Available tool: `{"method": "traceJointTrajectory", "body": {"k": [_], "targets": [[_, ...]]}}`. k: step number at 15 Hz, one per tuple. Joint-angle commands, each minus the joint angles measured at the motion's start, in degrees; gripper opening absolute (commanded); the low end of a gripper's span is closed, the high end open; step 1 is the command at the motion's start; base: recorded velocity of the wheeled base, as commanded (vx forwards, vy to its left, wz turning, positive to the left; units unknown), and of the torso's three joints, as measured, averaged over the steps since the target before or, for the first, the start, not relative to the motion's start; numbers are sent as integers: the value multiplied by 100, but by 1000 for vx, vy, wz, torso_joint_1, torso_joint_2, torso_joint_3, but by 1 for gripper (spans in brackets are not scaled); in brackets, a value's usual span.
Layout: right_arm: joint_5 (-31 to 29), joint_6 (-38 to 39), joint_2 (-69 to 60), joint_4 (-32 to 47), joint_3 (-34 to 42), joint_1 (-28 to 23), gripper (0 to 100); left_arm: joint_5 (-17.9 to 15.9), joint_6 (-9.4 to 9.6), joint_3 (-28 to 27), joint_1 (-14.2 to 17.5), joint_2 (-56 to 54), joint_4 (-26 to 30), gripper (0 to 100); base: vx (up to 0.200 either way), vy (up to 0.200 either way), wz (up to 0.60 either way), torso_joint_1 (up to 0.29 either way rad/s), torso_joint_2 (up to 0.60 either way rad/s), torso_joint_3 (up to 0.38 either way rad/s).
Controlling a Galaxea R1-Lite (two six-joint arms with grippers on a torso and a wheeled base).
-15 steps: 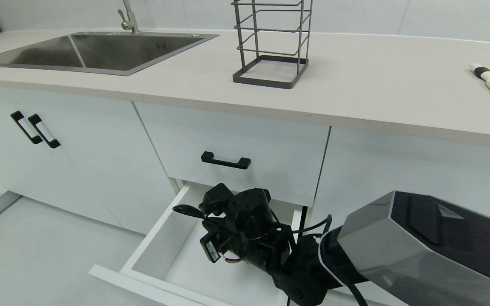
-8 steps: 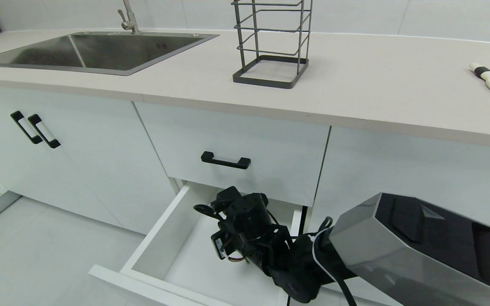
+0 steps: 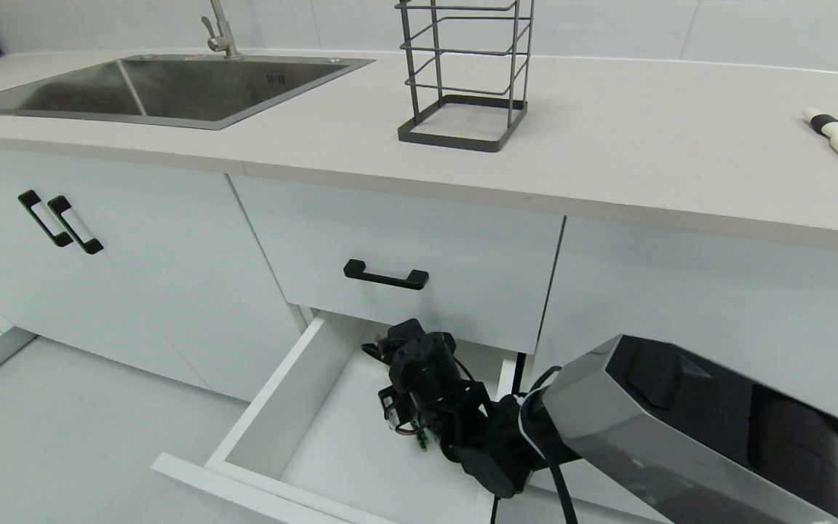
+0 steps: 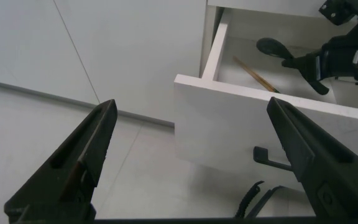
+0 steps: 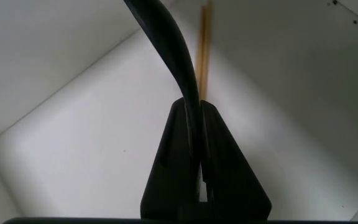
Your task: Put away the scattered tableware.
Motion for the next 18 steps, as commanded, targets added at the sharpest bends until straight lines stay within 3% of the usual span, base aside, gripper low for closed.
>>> {"method": "traceJointTrajectory", "body": {"k": [1, 9, 18], "targets": [[-140, 46, 476, 79, -437, 9, 0, 1, -4, 1, 1, 0, 0, 100, 0, 0, 0, 0, 0, 0], [-298, 257, 995, 378, -1404, 18, 0, 1, -4, 1, 1, 0, 0, 100, 0, 0, 0, 0, 0, 0], [-632, 318, 1188, 571, -1439, 44, 0, 1, -4, 1, 1, 0, 0, 100, 0, 0, 0, 0, 0, 0]]}}
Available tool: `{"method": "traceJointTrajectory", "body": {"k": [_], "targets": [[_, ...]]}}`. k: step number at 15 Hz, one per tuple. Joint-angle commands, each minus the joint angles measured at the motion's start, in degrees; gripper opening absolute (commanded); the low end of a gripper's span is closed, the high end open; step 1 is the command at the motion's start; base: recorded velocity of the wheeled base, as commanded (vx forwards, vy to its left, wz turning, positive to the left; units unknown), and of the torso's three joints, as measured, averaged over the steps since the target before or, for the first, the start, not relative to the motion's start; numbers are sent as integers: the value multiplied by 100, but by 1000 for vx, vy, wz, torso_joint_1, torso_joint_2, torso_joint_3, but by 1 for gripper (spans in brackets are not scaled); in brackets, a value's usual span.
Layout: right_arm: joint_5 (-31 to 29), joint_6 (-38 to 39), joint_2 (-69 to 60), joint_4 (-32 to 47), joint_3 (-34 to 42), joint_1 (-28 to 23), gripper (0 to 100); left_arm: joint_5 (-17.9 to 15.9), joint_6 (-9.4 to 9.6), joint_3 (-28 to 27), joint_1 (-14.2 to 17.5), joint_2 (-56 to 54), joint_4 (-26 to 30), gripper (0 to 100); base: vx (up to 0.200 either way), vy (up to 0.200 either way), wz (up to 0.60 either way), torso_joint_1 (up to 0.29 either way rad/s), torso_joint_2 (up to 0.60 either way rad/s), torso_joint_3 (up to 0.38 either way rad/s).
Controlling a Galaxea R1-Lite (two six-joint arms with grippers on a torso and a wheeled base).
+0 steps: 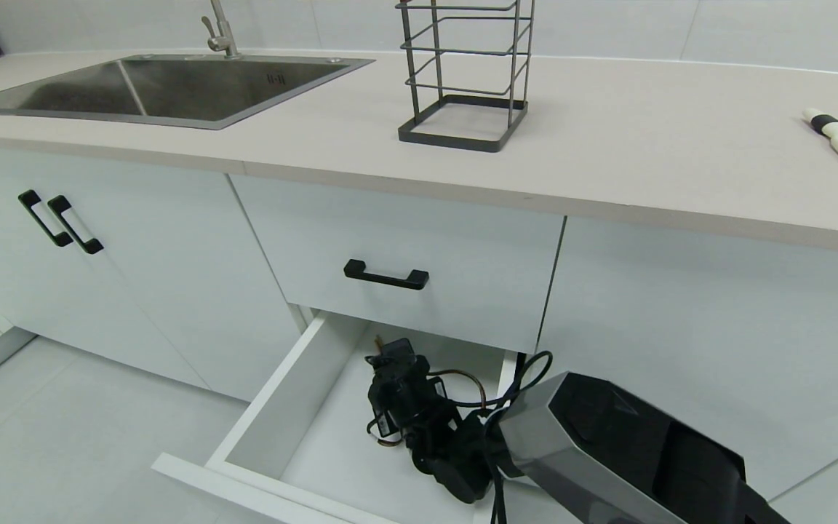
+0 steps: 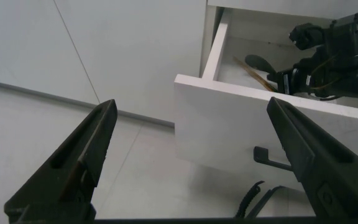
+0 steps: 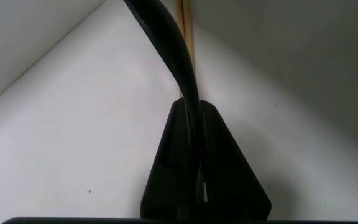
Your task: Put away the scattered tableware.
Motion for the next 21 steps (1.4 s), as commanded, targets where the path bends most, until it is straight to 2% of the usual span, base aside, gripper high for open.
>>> {"method": "traceJointTrajectory", "body": {"k": [1, 6, 7, 13, 19, 21], "targets": [[6, 1, 26, -3, -1, 3, 0, 1, -2, 1, 1, 0, -2, 100, 0, 0, 0, 0, 0, 0], [15, 10, 9, 6, 8, 3, 0, 1, -2, 1, 1, 0, 6, 100, 0, 0, 0, 0, 0, 0], [41, 10, 9, -3, -1, 3, 100, 1, -2, 1, 1, 0, -2, 100, 0, 0, 0, 0, 0, 0], [164, 28, -396, 102, -89, 170, 100, -8, -2, 1, 1, 0, -2, 100, 0, 0, 0, 0, 0, 0], [182, 28, -1784, 67, 790, 741, 100, 1, -2, 1, 1, 0, -2, 100, 0, 0, 0, 0, 0, 0], [199, 36, -2426, -38, 1502, 1031, 100, -8, -2, 1, 1, 0, -2, 100, 0, 0, 0, 0, 0, 0]]}}
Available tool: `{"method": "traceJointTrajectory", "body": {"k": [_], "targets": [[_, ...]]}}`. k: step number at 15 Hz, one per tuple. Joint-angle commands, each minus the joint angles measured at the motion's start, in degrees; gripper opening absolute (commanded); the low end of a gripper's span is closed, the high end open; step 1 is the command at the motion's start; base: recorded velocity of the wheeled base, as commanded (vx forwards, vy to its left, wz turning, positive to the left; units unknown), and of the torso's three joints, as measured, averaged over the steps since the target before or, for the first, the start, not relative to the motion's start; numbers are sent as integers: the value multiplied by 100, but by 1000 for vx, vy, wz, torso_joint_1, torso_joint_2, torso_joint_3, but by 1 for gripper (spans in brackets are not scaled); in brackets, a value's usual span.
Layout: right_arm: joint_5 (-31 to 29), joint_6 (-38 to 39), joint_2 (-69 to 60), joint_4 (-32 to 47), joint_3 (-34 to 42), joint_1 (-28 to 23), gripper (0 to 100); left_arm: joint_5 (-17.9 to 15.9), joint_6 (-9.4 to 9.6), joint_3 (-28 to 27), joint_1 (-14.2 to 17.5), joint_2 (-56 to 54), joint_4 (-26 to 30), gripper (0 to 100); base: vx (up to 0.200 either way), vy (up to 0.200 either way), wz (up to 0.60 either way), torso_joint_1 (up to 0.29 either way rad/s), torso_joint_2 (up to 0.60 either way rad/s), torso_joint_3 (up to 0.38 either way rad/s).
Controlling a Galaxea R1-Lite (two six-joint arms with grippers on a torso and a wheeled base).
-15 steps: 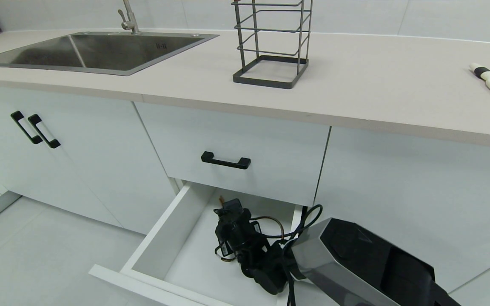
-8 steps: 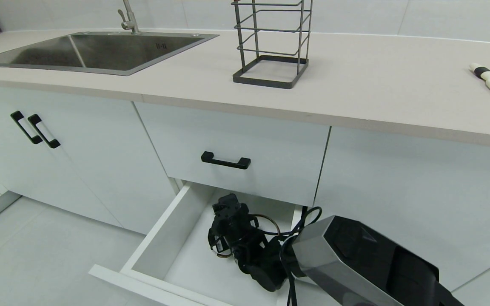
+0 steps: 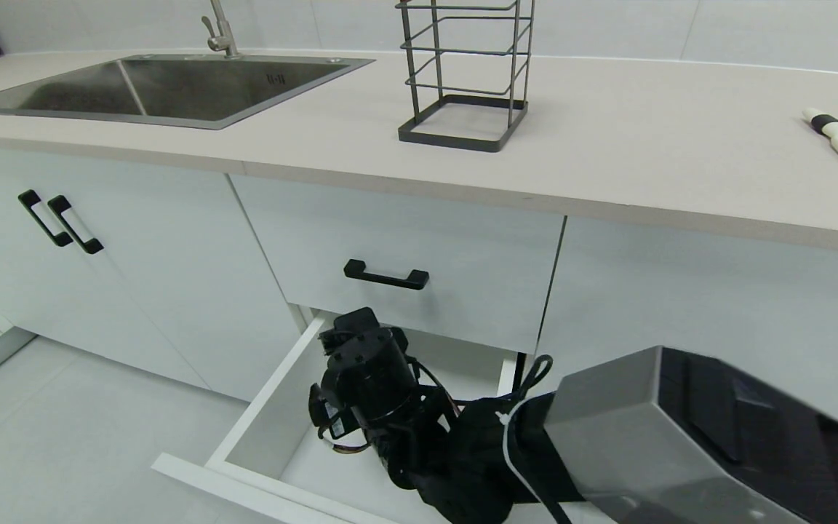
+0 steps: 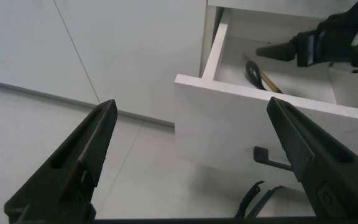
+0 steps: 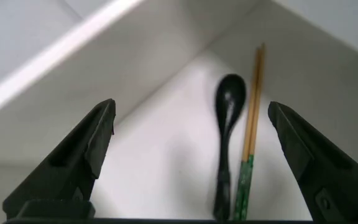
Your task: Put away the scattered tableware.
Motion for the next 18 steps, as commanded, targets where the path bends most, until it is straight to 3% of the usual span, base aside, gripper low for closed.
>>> {"method": "traceJointTrajectory", "body": {"k": [1, 2, 4, 9, 12, 14, 15, 18], "targets": [[65, -12, -1112, -204, 1030, 377, 100, 2, -4, 1, 1, 0, 0, 100, 0, 0, 0, 0, 0, 0], [127, -29, -1262, -256, 1206, 412, 100, 2, -4, 1, 1, 0, 0, 100, 0, 0, 0, 0, 0, 0], [364, -64, -2185, -801, 2269, 588, 100, 2, -4, 1, 1, 0, 0, 100, 0, 0, 0, 0, 0, 0], [830, -275, -4496, -2067, 5670, 746, 100, 2, -4, 1, 1, 0, 0, 100, 0, 0, 0, 0, 0, 0], [1586, -1075, -5973, -2216, 7279, 113, 100, -7, -4, 1, 1, 0, 0, 100, 0, 0, 0, 0, 0, 0], [1858, -1163, -6570, -2234, 7789, -238, 100, 2, -4, 1, 1, 0, 0, 100, 0, 0, 0, 0, 0, 0], [1955, -1154, -7440, -2234, 8421, -432, 100, 2, -4, 1, 1, 0, 0, 100, 0, 0, 0, 0, 0, 0], [2175, -1137, -8899, -2164, 9160, -1521, 100, 2, -4, 1, 1, 0, 0, 100, 0, 0, 0, 0, 0, 0]]}}
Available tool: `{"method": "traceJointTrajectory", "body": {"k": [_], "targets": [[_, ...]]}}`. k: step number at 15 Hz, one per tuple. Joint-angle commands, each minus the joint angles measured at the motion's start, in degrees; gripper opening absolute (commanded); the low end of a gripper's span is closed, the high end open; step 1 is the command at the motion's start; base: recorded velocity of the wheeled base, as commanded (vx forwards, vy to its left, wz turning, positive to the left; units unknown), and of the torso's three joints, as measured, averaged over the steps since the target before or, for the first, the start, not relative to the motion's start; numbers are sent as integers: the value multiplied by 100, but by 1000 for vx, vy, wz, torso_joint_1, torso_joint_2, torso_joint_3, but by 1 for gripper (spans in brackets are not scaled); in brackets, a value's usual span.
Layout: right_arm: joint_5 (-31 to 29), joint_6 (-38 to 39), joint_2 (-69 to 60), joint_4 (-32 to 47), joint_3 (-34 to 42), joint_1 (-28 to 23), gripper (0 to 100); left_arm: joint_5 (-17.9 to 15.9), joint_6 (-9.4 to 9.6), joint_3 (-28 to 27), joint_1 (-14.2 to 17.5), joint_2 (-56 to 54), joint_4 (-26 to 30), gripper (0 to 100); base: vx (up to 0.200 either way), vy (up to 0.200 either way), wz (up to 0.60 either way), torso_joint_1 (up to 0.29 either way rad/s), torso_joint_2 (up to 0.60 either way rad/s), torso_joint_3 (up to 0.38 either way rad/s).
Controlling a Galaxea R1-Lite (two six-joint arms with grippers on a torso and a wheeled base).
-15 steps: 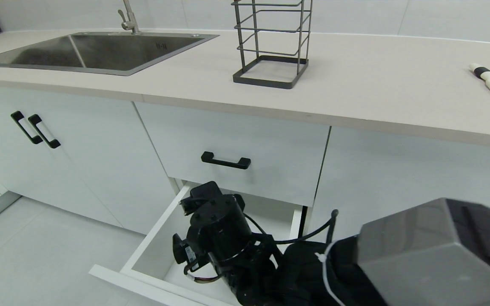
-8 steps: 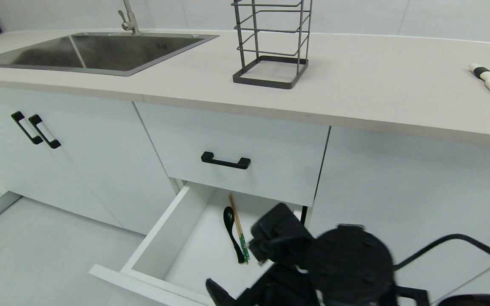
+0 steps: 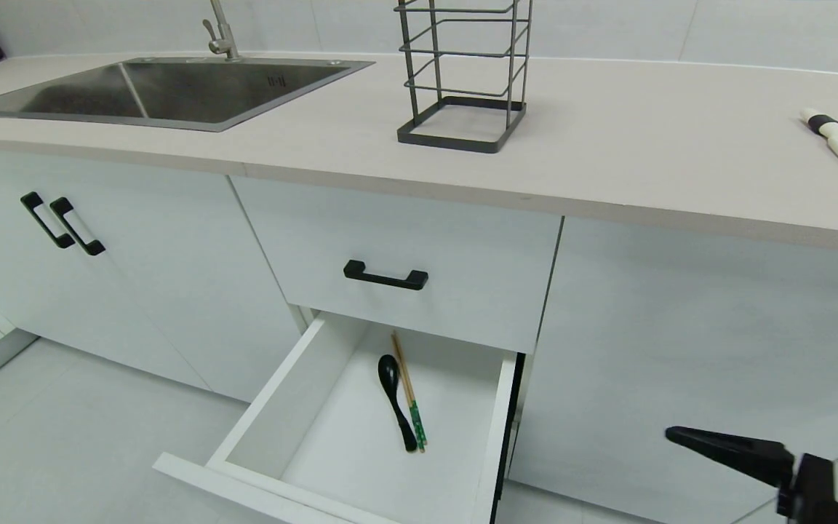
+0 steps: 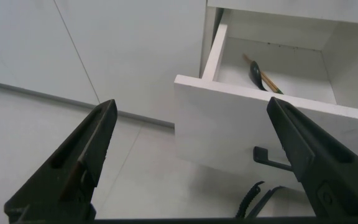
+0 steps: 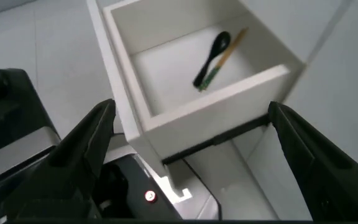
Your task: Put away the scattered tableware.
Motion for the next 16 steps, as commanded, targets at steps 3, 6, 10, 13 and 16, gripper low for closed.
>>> {"method": "traceJointTrajectory", "body": {"k": [3, 6, 10, 13, 16], "targets": [[390, -129, -3554, 1279, 853, -1762, 100, 1, -4, 1, 1, 0, 0, 100, 0, 0, 0, 0, 0, 0], [126, -884, -4952, 2571, 651, -2667, 100, 1, -4, 1, 1, 0, 0, 100, 0, 0, 0, 0, 0, 0], [487, -375, -5936, 3450, 466, -4785, 100, 10, -22, 1, 1, 0, 0, 100, 0, 0, 0, 0, 0, 0], [443, -445, -5928, 3511, 870, -4794, 100, 10, -31, 1, 1, 0, 0, 100, 0, 0, 0, 0, 0, 0], [-14, 337, -6499, 4672, 862, -5506, 100, -8, -66, 1, 1, 0, -9, 100, 0, 0, 0, 0, 0, 0]]}}
